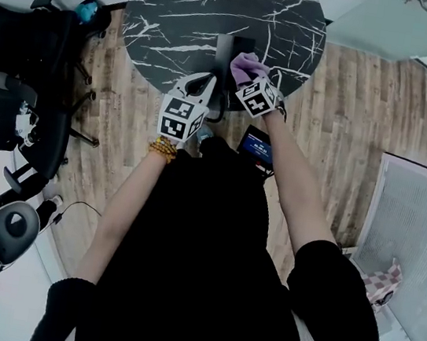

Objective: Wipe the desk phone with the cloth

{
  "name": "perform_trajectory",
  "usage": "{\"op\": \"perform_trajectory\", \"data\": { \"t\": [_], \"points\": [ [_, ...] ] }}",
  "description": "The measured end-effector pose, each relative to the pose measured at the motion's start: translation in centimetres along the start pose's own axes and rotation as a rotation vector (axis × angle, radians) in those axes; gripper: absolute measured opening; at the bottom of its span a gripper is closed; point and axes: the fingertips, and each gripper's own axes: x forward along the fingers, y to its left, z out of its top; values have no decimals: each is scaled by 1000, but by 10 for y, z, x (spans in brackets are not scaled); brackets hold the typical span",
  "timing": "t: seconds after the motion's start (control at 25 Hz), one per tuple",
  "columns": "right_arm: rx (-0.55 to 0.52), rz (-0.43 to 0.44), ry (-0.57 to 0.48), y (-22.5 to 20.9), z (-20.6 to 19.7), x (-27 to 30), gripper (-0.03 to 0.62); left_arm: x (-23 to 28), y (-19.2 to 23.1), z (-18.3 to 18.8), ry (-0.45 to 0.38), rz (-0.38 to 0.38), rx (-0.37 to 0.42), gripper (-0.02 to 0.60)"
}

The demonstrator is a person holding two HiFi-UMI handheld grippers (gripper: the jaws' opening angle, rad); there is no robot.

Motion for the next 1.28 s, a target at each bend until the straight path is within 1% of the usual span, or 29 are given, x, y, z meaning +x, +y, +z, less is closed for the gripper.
{"op": "perform_trajectory", "data": {
  "t": [0.16,0.56,0.72,0.96,1.16,1.24,1.28],
  "points": [
    [-11,41,20,10,-7,0,58,0,-4,-1,4,-7,5,15],
    [-55,124,78,38,-30,-3,58,5,-29,-5,20,-66,38,15],
    [-23,156,89,41,-36,-4,58,-1,-30,-4,15,-57,47,15],
    [16,140,91,43,-38,-2,58,-16,-20,-12,14,-28,37,15],
    [-41,104,119,43,-44,-7,58,-35,-23,-14,-10,-15,31,14],
    [-7,97,100,41,-43,-15,58,-43,-24,-15,-24,-9,24,15],
    [33,91,62,39,-37,-22,58,-47,-24,-16,-31,-6,21,14]
  ]
}}
